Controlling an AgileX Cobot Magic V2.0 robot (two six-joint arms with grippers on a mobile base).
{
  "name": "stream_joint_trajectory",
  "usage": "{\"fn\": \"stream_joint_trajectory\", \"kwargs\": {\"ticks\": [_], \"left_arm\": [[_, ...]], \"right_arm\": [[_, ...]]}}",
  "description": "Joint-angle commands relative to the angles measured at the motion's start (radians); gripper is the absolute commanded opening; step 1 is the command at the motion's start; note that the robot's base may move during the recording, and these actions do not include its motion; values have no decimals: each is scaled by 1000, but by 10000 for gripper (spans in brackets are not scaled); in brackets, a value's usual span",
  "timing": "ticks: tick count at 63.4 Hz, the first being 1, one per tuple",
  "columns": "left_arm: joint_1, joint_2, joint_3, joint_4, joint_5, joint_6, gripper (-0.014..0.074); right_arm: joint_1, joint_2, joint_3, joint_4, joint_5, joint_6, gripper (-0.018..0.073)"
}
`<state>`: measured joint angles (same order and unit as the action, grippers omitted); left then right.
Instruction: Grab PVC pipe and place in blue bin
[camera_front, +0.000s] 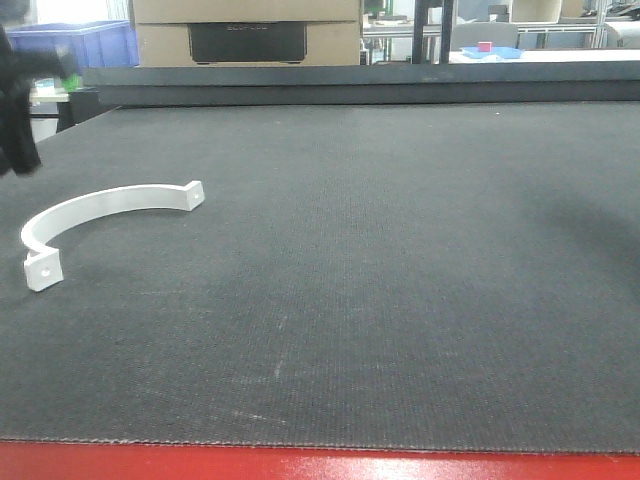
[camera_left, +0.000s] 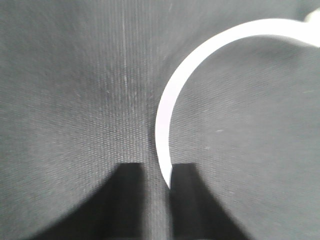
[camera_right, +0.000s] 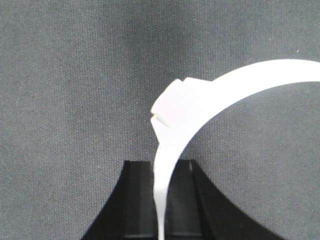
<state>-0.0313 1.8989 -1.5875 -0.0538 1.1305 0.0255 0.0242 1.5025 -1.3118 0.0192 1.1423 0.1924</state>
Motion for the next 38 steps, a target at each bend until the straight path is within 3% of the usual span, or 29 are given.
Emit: {"fn": "stream_joint_trajectory", "kwargs": {"ticks": [1,38], "left_arm": [[-5,34,-12,-1,-1,2,236],[-14,159,-10,-4,-19,-10,248]], "right_arm": [[-1,-9,-2,-11,-16,-9,-168],[-1,-9,-2,-11,-47,-9,-168]]}}
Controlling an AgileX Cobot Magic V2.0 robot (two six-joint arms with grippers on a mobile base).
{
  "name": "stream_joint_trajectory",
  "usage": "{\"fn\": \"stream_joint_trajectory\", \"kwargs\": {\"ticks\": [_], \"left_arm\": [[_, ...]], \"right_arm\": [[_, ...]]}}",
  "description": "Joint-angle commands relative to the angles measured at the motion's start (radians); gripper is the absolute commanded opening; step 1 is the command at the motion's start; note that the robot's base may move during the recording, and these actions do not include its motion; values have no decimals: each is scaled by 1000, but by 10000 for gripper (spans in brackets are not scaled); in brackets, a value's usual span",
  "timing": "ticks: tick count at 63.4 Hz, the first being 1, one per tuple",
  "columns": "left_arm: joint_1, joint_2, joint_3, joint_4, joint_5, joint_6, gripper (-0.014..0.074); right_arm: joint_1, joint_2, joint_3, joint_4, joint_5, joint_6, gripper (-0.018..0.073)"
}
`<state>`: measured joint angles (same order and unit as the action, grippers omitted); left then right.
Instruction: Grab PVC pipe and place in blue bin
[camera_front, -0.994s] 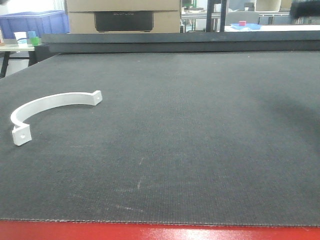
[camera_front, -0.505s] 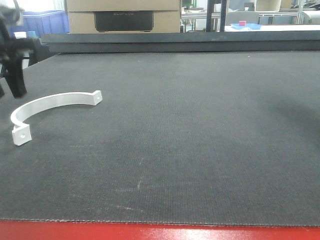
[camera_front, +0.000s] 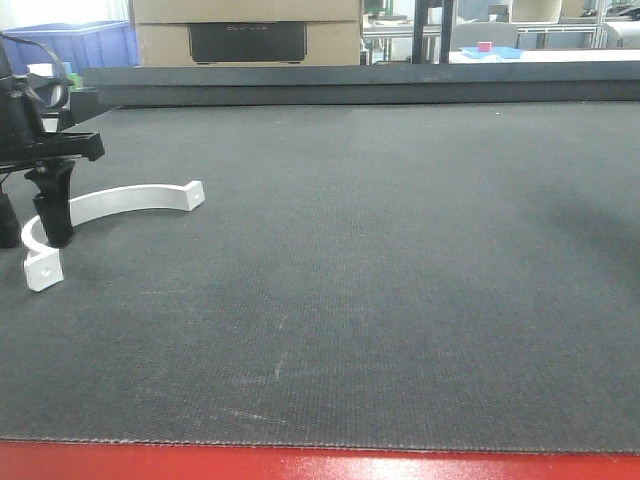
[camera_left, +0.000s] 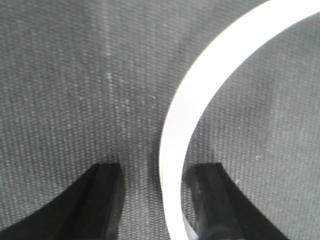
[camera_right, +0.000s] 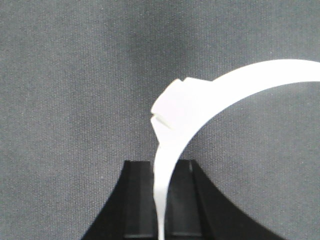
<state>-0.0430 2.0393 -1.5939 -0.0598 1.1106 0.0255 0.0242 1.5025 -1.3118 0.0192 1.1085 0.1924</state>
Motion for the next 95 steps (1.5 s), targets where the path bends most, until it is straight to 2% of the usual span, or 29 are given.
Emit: {"fn": "stream_joint_trajectory", "kwargs": {"ticks": [1,6,16,24,36,45,56,67,77,88,95], "left_arm": [[-2,19,-2,2,1,-11,239],[-2,19,-5,2,13,-11,173],[-2,19,-6,2,38,-11,-116],[-2,11,-40,2,110,-11,-111],[-2,-83,-95,-7,110,-11,-111],[-2,-210,-96,-60,110,-11,-111],[-2,-370,-96,-204,110,-2,-111],[-2,-530,-71,-211,110,-1,-111],[-2,-672,40,-207,-35,-1,-111],[-2,-840,273,-185,-305,2,-111],[-2,-941,453,-184,-505,56,-111]], "right_arm": [[-1,-9,-2,-11,-13,-9,-168],[-1,-9,-2,-11,-13,-9,-168],[-1,-9,-2,-11,-29,-9,-168],[-1,-11,-2,-11,-50,-9,-168],[-1,-42,-2,-11,-54,-9,-168],[-1,-108,-2,-11,-54,-9,-168],[-1,-211,-2,-11,-54,-9,-168],[-1,-319,6,-13,-118,-9,-168],[-1,-423,62,-19,-272,-9,-168],[-1,-556,173,-19,-392,-9,-168],[-1,-641,258,-52,-466,-9,-168]]}}
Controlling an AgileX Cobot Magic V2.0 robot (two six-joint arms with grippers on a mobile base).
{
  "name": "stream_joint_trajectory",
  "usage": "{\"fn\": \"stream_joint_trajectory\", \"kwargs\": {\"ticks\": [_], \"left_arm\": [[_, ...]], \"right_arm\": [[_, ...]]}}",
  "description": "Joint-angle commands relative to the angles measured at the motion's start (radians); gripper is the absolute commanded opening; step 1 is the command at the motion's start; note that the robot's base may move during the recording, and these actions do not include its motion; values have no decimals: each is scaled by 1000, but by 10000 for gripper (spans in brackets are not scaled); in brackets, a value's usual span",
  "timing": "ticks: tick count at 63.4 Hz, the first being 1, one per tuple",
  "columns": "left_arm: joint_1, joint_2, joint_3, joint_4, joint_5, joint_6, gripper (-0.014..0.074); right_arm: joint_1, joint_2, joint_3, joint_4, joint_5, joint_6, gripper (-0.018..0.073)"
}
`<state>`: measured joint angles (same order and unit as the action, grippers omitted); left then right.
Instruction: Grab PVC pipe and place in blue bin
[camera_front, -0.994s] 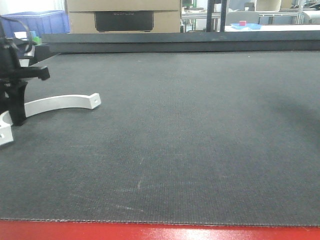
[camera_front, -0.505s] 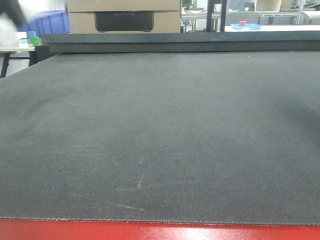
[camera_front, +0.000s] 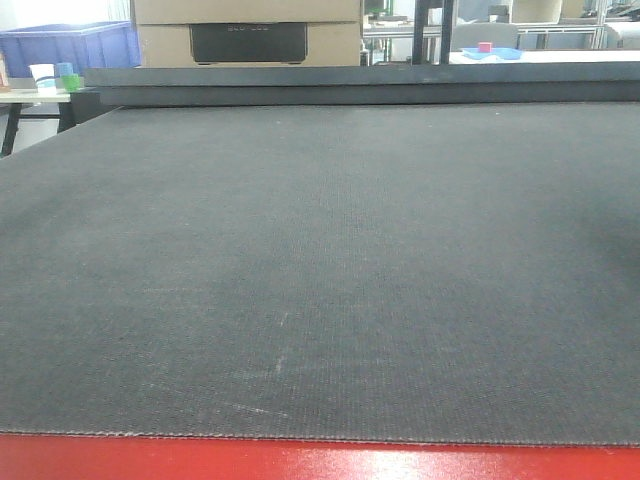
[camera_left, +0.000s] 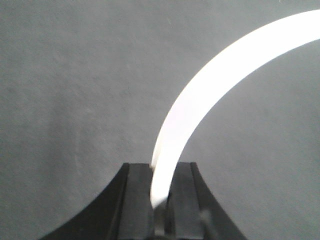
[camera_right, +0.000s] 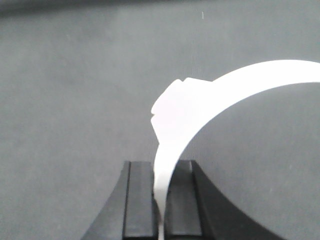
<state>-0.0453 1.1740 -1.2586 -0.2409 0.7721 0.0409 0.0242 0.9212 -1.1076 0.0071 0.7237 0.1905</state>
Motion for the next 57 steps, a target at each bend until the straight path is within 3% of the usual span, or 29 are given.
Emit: {"fn": "stream_joint_trajectory", "kwargs": {"ticks": [1,7,19,39,57], "left_arm": [[0,-88,141,-3,-191,47,-111],[0,-176,296,-3,-347,91,-111],[0,-323,520,39,-562,91,-111],[0,-546,554,64,-641,91,-111],[0,-642,554,91,-627,91,-111]], "right_arm": [[-1,-70,65,-47,-90,-7,-168],[-1,-130,154,-105,-158,-7,-168],[-1,-229,270,-186,-232,-7,-168],[-1,-312,271,-186,-261,-7,-168],[-1,-327,271,-176,-263,-7,-168]]}}
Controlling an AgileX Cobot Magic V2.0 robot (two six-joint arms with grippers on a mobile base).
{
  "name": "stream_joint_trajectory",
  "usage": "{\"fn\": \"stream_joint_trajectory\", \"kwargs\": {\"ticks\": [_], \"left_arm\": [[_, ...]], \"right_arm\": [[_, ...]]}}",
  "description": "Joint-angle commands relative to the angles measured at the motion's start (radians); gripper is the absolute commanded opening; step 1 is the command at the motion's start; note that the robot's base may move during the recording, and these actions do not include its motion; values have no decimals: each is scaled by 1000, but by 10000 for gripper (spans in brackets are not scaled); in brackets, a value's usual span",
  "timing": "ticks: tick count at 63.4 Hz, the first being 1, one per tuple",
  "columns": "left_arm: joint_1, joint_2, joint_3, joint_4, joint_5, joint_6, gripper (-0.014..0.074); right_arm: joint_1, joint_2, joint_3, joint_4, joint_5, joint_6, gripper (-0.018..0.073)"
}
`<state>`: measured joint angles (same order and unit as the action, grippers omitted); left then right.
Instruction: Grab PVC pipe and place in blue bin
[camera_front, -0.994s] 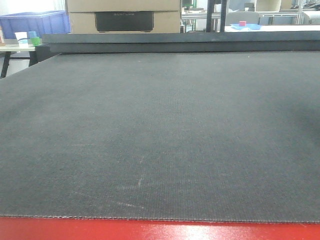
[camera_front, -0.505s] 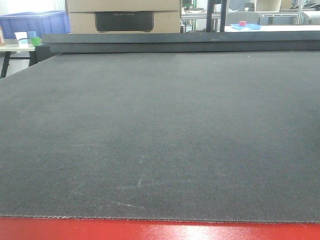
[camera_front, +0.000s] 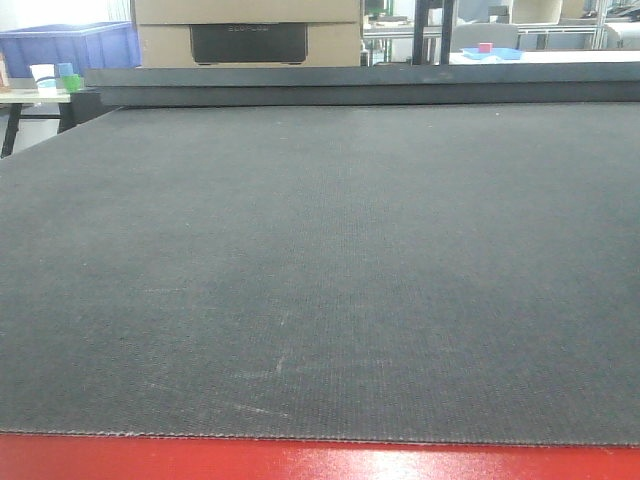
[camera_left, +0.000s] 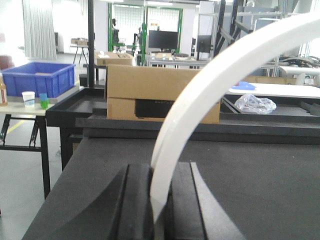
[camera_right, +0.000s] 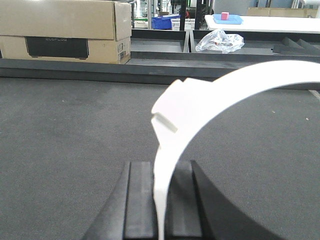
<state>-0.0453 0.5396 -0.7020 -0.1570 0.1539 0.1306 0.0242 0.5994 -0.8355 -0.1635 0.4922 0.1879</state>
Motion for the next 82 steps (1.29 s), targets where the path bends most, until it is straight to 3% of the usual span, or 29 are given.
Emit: {"fn": "stream_joint_trajectory", "kwargs": {"ticks": [1,82], "left_arm": [[0,-8,-2,7,-12,2,-111],[0,-8,-2,7,-14,2,-111]], "right_arm": [[-1,-6,-1,-6,-32,-5,-168],[-1,-6,-1,-6,-32,-5,-168]]}}
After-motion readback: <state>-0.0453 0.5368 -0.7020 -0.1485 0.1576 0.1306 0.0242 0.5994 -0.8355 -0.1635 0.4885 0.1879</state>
